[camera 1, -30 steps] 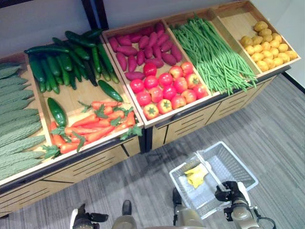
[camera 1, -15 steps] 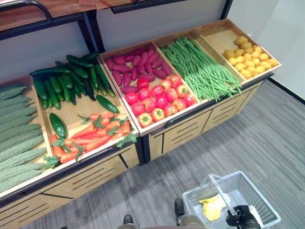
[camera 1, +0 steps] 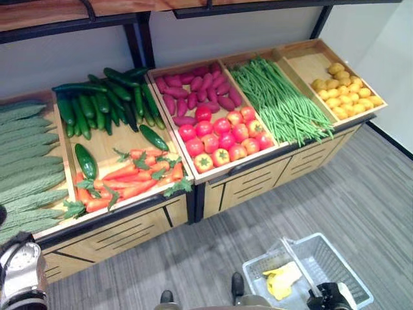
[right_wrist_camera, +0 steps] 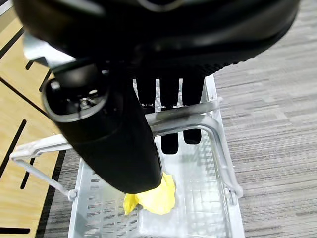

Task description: Get the vegetables into the basket

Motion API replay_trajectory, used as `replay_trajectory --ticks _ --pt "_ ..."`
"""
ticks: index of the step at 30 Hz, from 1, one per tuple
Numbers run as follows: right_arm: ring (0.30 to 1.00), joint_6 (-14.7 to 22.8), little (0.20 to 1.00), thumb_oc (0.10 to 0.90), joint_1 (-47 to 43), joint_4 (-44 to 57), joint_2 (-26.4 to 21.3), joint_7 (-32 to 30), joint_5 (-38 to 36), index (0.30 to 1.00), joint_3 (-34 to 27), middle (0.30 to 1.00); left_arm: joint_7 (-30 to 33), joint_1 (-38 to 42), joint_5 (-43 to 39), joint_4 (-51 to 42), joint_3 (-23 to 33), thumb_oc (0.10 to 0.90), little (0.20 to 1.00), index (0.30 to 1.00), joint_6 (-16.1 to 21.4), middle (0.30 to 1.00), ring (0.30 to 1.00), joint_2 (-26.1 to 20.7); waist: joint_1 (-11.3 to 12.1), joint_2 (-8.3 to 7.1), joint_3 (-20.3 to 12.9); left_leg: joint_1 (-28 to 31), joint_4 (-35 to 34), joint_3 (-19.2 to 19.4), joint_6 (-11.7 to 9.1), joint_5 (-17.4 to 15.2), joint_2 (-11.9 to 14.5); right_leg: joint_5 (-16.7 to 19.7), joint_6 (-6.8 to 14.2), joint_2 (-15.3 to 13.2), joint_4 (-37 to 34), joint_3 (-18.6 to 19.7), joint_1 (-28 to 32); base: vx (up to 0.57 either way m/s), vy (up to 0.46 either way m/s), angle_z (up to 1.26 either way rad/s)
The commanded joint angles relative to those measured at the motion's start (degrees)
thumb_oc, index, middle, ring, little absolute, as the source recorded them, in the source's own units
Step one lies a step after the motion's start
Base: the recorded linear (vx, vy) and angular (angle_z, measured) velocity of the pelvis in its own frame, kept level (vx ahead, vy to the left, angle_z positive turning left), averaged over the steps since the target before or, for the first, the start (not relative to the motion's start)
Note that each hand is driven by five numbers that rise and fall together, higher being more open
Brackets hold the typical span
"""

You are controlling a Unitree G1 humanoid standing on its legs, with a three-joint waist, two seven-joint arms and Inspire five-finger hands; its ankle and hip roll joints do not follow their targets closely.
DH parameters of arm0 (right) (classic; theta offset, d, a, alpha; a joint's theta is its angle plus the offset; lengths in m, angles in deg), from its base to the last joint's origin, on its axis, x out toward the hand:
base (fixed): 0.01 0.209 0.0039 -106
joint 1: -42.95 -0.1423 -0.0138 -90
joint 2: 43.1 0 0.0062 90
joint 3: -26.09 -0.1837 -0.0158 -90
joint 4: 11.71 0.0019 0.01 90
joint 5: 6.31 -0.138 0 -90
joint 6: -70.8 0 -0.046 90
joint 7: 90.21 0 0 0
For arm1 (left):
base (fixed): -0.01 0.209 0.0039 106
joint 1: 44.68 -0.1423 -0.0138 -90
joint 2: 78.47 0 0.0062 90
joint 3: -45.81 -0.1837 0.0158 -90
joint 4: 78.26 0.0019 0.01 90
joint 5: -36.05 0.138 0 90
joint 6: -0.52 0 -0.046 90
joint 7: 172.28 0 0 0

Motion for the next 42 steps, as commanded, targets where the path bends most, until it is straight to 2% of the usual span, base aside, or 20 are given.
replay_trajectory --ticks 1,4,5,7,9,11,12,15,21,33,42 --pt "0.3 3.41 0.3 0.4 -5.34 1.95 -3.81 -3.76 0.58 0.3 -1.85 0.3 -2.93 2.74 10.05 0.8 -3.07 0.9 1.0 1.0 3.48 1.0 1.0 -5.98 -0.95 -1.98 1.32 -0.6 0.12 -1.73 -0.97 -1.97 0.68 -4.63 6.03 -5.43 0.35 -1.44 4.72 -0.01 0.005 0.04" --pt "0.3 3.03 0.3 0.4 -5.75 3.19 -4.55 -3.44 0.65 0.3 -2.03 0.3 -7.75 2.49 9.39 -2.36 -5.32 0.9 1.0 1.0 5.52 1.0 1.0 -6.14 -0.97 -1.7 1.58 -0.78 0.12 -1.9 -1.01 -1.78 0.7 -4.52 6.04 -5.44 0.35 -1.52 4.68 -0.01 0.007 0.04" --pt "0.3 2.59 0.3 0.4 -6.3 4.19 -5.95 -2.8 0.77 0.3 -2.28 0.3 -14.28 2.54 6.57 -3.82 -7.95 0.9 1.0 1.0 8.14 1.0 1.0 -7.83 -1.16 -1.47 1.88 -0.97 0.12 -2.01 -0.99 -1.65 0.74 -4.28 6.08 -5.5 0.35 -1.41 4.51 -0.04 0.025 0.04" --pt "0.3 2.44 0.3 0.4 -6.63 5.67 -6.68 -1.8 0.97 0.3 -2.37 0.3 -19.96 2.63 5.62 -4.12 -10.81 0.9 1.0 1.0 9.16 1.0 1.0 -10.5 -1.31 -1.23 2.25 -1.17 0.12 -2.04 -0.99 -1.48 0.77 -4.04 6.12 -5.56 0.35 -1.44 4.3 -0.04 0.03 0.02" --pt "0.3 2.68 0.3 0.4 -7.06 6.89 -7.65 -0.81 1.32 0.3 -2.38 0.3 -25.07 4.73 3.45 0.27 -13.44 0.9 1.0 1.0 10.21 1.0 1.0 -12.94 -1.72 -1.02 2.58 -1.5 0.12 -1.84 -1.06 -1.32 0.85 -3.78 6.25 -5.6 0.35 -1.32 3.86 -0.03 0.03 0.02" --pt "0.3 2.69 0.3 0.4 -7.12 7.32 -7.81 -0.52 1.48 0.3 -2.55 0.3 -26.94 5.02 2.41 -0.36 -14.41 0.9 1.0 1.0 10.34 1.0 1.0 -13.07 -1.7 -1.0 2.68 -1.69 0.12 -1.81 -1.09 -1.21 0.86 -3.68 6.28 -5.63 0.35 -1.22 3.64 -0.02 0.015 -0.02" --pt "0.3 2.4 0.3 0.4 -7.22 7.93 -8.45 0.57 1.69 0.3 -2.51 0.3 -33.19 5.96 -1.53 -0.43 -17.12 0.9 1.0 1.0 10.36 1.0 1.0 -14.14 -1.96 -0.83 3.13 -2.11 0.12 -1.86 -1.1 -1.01 0.88 -3.41 6.36 -5.68 0.35 -1.23 3.24 -0.03 0.031 -0.02" --pt "0.3 2.15 0.3 0.4 -7.42 9.08 -9.39 1.86 2.85 0.3 -2.55 0.3 -40.68 7.41 -4.27 -0.64 -21.22 0.9 1.0 1.0 9.71 1.0 1.0 -16.41 -2.36 -0.77 3.53 -2.75 0.12 -1.7 -1.14 -0.76 0.9 -3.04 6.47 -5.8 0.35 -0.93 2.54 -0.03 0.048 0.04" --pt "0.3 2.14 0.3 0.4 -9.11 9.06 -10.19 2.51 3.24 0.3 -2.07 0.3 -43.25 12.03 -0.89 -2.02 -26.95 0.9 1.0 1.0 9.37 1.0 1.0 -20.2 -2.64 -0.9 4.72 -4.53 0.12 -1.88 -1.18 -0.16 0.76 -2.35 6.69 -6.15 0.35 -0.82 0.81 -0.03 0.037 0.02" --pt "0.3 1.73 0.3 0.4 -12.51 7.68 -10.45 1.83 2.99 0.3 -0.38 0.3 -39.99 21.45 2.87 1.54 -32.71 0.9 1.0 1.0 8.09 1.0 1.0 -18.7 -3.28 -1.2 6.47 -6.99 0.12 -1.6 -1.24 0.52 0.75 -1.63 6.68 -6.15 0.35 -0.17 -1.98 -0.01 0.017 0.02" --pt "0.3 1.14 0.3 0.4 -15.09 7.32 -11.5 1.07 2.7 0.3 0.14 0.3 -39.22 25.38 6.09 9.29 -36.38 0.9 1.0 1.0 5.46 1.0 1.0 -15.55 -4.07 -1.14 8.15 -8.75 0.12 -0.95 -1.08 1.11 0.92 -1.07 6.68 -5.86 0.35 1.08 -4.75 0.01 0.016 -0.06"
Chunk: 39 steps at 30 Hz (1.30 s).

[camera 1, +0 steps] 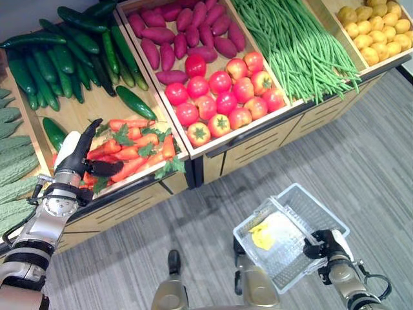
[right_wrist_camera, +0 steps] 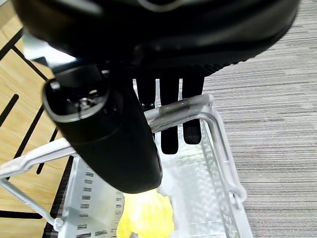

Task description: Get the vegetables into the basket

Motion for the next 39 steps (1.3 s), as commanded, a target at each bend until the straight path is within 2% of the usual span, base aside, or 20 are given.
replay_trajectory --ticks 1,2,11,16,18,22,28,34,38,39 --pt "0.3 1.51 0.3 0.4 -2.69 1.62 -6.4 -3.7 -0.29 0.3 0.0 0.3 2.25 7.28 3.62 4.45 -0.44 0.9 1.0 1.0 0.58 1.0 1.0 -1.67 -0.69 -2.75 -1.91 -2.34 0.06 -0.84 -0.94 0.29 1.13 -2.21 7.08 -5.67 0.04 1.18 1.56 0.02 0.021 -0.09" --pt "0.3 1.48 0.3 0.4 -2.89 1.72 -6.47 -3.72 -0.26 0.3 0.03 0.3 2.19 7.38 4.39 4.63 -0.84 0.4 0.3 0.3 0.43 0.3 0.3 -1.52 -0.69 -2.75 -1.82 -2.43 0.06 -0.68 -0.96 0.28 1.15 -2.19 7.07 -5.68 0.04 1.21 1.38 0.02 0.022 -0.06" --pt "0.3 1.79 0.3 0.4 -3.89 2.25 -6.8 -4.12 0.25 0.3 0.26 0.3 2.22 6.82 7.88 7.92 -2.78 0.4 0.3 0.3 -0.26 0.3 0.3 0.37 -0.99 -2.68 -1.19 -2.09 0.06 -0.06 -0.69 -0.18 0.85 -2.35 7.11 -5.92 0.04 1.88 1.31 0.01 0.009 -0.01" --pt "0.3 2.02 0.3 0.4 -4.31 1.81 -6.44 -4.46 0.51 0.3 0.66 0.3 5.46 7.25 9.9 9.42 -1.39 0.4 0.3 0.3 -1.01 0.3 0.3 0.58 -0.95 -2.7 -1.27 -1.44 0.06 0.03 -0.67 -0.52 0.76 -2.6 7.11 -5.99 0.04 1.85 1.78 0.0 0.004 -0.04" --pt "0.3 2.18 0.3 0.4 -4.16 1.8 -5.89 -5.03 0.76 0.3 0.81 0.3 9.11 8.02 11.61 8.86 0.22 0.4 0.3 0.3 -1.56 0.3 0.3 0.28 -0.87 -2.78 -1.46 -0.96 0.06 0.13 -0.66 -0.74 0.75 -2.82 7.1 -6.0 0.04 1.85 2.29 0.0 0.0 0.0" --pt "0.3 2.35 0.3 0.4 -3.22 1.77 -4.98 -5.56 0.61 0.3 1.01 0.3 14.79 10.09 10.6 4.54 4.38 0.4 0.3 0.3 -1.03 0.3 0.3 -1.07 -0.75 -3.11 -2.36 0.01 0.06 0.11 -0.65 -1.15 0.77 -3.21 7.19 -6.21 0.04 1.68 3.35 0.0 0.0 0.0" --pt "0.3 2.64 0.3 0.4 -2.38 1.89 -4.21 -5.9 0.34 0.3 1.4 0.3 19.48 11.71 11.15 -0.47 6.87 0.4 0.3 0.3 0.7 0.3 0.3 -3.12 -0.91 -3.22 -3.59 1.04 0.06 0.38 -0.68 -1.68 0.68 -3.53 7.31 -6.37 0.04 1.67 4.27 0.0 0.0 0.0" --pt "0.3 2.4 0.3 0.4 -0.5 1.52 -3.26 -5.55 -0.12 0.3 0.48 0.3 19.13 10.02 9.55 -12.78 8.83 0.4 0.3 0.3 2.83 0.3 0.3 -2.84 -0.86 -3.15 -4.89 2.07 0.06 0.25 -0.49 -2.21 0.47 -3.88 7.26 -6.69 0.04 1.64 5.27 0.0 -0.001 0.01" --pt "0.3 2.23 0.3 0.4 1.07 2.28 -2.88 -4.88 -0.56 0.3 -0.64 0.3 15.75 6.75 4.53 -19.94 9.33 0.4 0.3 0.3 5.85 0.3 0.3 -0.32 -0.96 -3.03 -5.45 2.76 0.06 0.3 -0.35 -2.46 0.29 -4.1 7.16 -6.82 0.04 1.69 5.98 0.0 0.002 -0.01" --pt "0.3 2.24 0.3 0.4 1.46 2.74 -2.75 -4.75 -0.62 0.3 -0.85 0.3 14.52 6.14 1.11 -21.13 9.51 0.4 0.3 0.3 7.26 0.3 0.3 0.93 -1.02 -3.04 -5.55 2.94 0.06 0.4 -0.33 -2.52 0.22 -4.12 7.12 -6.86 0.04 1.71 6.1 0.0 0.004 -0.04"
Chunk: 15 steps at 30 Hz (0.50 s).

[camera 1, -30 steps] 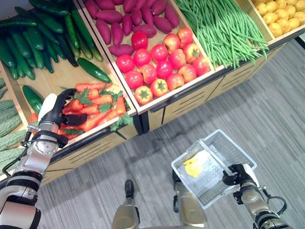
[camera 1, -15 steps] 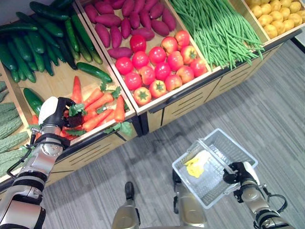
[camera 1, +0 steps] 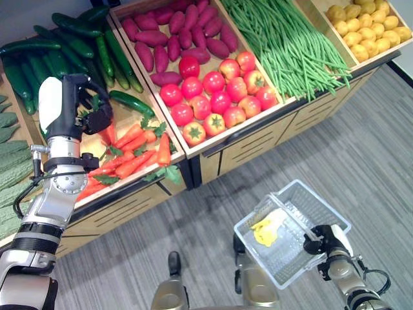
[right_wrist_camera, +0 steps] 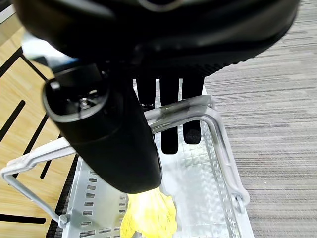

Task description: Get the vegetables into the basket

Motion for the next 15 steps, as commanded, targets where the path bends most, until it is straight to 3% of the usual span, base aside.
replay_trajectory --ticks 1,6,13,14,15 --pt "0.3 2.1 0.3 0.4 0.9 2.11 -2.57 -3.33 -1.65 0.3 -1.37 0.3 -0.48 3.29 -7.43 -0.28 3.87 0.4 0.3 0.3 7.06 0.3 0.3 -1.86 -0.75 -2.76 -6.53 -0.56 0.08 -0.87 -0.38 -2.66 0.45 -4.71 7.13 -6.8 0.02 0.37 3.34 0.0 0.0 0.0" --pt "0.3 1.83 0.3 0.4 1.94 3.01 -2.63 -2.52 -1.55 0.3 -2.01 0.3 -6.9 0.55 -14.03 -5.84 2.66 0.4 0.3 0.3 8.32 0.3 0.3 -0.23 -1.0 -2.66 -6.8 -0.07 0.08 -0.45 -0.24 -2.85 0.24 -4.67 7.04 -6.86 0.02 0.82 3.4 0.0 0.003 -0.03" --pt "0.3 2.0 0.3 0.4 2.32 2.42 -2.55 -2.03 -1.37 0.3 -2.25 0.3 -6.08 0.84 -6.76 -2.9 1.44 0.4 0.3 0.3 5.47 0.3 0.3 -4.67 -1.02 -2.69 -6.74 -0.05 0.08 -0.23 -0.19 -2.65 0.33 -4.6 7.05 -6.78 0.02 1.14 3.27 0.0 0.0 0.0" --pt "0.3 2.06 0.3 0.4 2.19 2.06 -2.66 -2.17 -1.38 0.3 -2.3 0.3 -5.71 0.77 -3.91 -1.95 1.32 0.678 0.69 0.69 4.5 0.69 0.69 -5.76 -0.94 -2.61 -6.69 -0.09 0.08 -0.33 -0.17 -2.61 0.31 -4.6 7.06 -6.77 0.02 1.19 3.23 0.0 0.0 0.0" --pt "0.3 2.13 0.3 0.4 2.05 1.51 -2.76 -2.25 -1.38 0.3 -2.28 0.3 -5.39 0.81 0.09 -0.44 1.07 0.9 1.0 1.0 3.4 1.0 1.0 -7.51 -0.83 -2.52 -6.68 -0.12 0.08 -0.4 -0.16 -2.59 0.3 -4.61 7.08 -6.73 0.02 1.15 3.24 0.0 0.0 0.0"
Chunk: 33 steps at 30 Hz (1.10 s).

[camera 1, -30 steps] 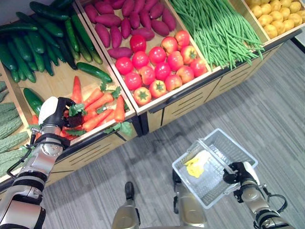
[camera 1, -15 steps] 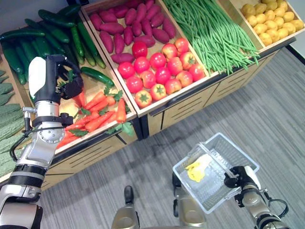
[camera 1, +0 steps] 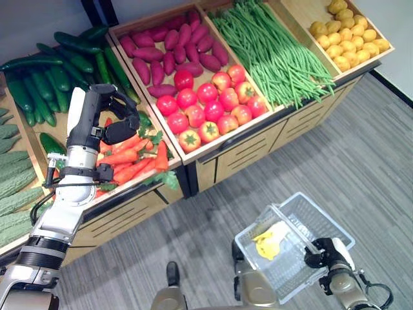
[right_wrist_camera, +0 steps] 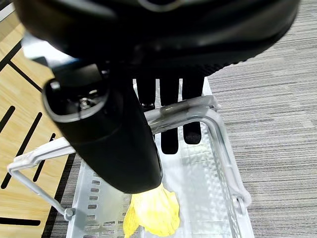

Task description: Get the vegetables into the basket

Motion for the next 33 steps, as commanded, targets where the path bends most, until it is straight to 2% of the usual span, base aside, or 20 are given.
replay_trajectory --ticks 1,6,11,20,27,33 --pt "0.3 2.48 0.3 0.4 -2.26 0.16 -3.3 -2.61 -1.25 0.3 -2.11 0.3 3.47 5.69 13.93 3.57 0.7 0.9 1.0 1.0 -0.42 1.0 1.0 -9.74 -0.32 -1.98 -3.83 -0.84 0.08 -0.9 -0.24 -2.57 0.39 -4.83 7.24 -6.73 0.04 0.19 3.0 0.0 0.0 0.0" --pt "0.3 3.64 0.3 0.4 -2.07 1.13 -3.84 -4.02 -0.17 0.3 -2.38 0.3 5.91 6.23 31.05 7.69 -4.41 0.9 1.0 1.0 -3.06 1.0 1.0 -18.12 -0.29 -1.7 -3.6 -0.9 0.08 -0.95 -0.23 -2.54 0.32 -4.7 7.58 -6.7 0.04 0.17 3.01 0.0 0.0 0.0" --pt "0.3 3.83 0.3 0.4 -2.24 1.12 -4.55 -4.52 0.48 0.3 -2.06 0.3 6.68 6.99 38.23 11.41 -8.06 0.9 1.0 1.0 -5.13 1.0 1.0 -20.72 -0.53 -1.52 -3.46 -1.05 0.08 -0.71 -0.17 -2.44 0.31 -4.5 7.9 -6.87 0.04 0.03 2.73 0.0 0.002 0.01" --pt "0.3 3.53 0.3 0.4 -4.06 2.27 -5.42 -4.51 0.69 0.3 -1.1 0.3 6.34 10.29 40.55 17.14 -12.57 0.9 1.0 1.0 -6.92 1.0 1.0 -19.36 -0.92 -1.57 -2.35 -2.44 0.08 -0.62 -0.09 -2.02 0.08 -3.76 7.91 -6.91 0.04 0.44 1.17 -0.01 0.007 -0.02" --pt "0.3 3.34 0.3 0.4 -5.47 2.42 -6.08 -4.6 0.52 0.3 -0.71 0.3 7.87 13.32 40.0 21.79 -14.62 0.9 1.0 1.0 -8.08 1.0 1.0 -16.2 -1.16 -1.5 -1.43 -3.6 0.08 -0.37 -0.05 -1.57 0.04 -3.28 7.89 -6.87 0.04 0.91 -0.43 0.0 0.007 -0.04" --pt "0.3 2.72 0.3 0.4 -7.05 2.15 -6.76 -4.93 0.25 0.3 -0.79 0.3 6.39 14.91 38.53 23.01 -16.43 0.9 1.0 1.0 -8.44 1.0 1.0 -13.61 -1.43 -1.34 -0.33 -5.38 0.08 -0.24 -0.14 -0.99 0.26 -2.81 7.75 -6.6 0.04 1.23 -2.34 0.01 0.013 -0.05"
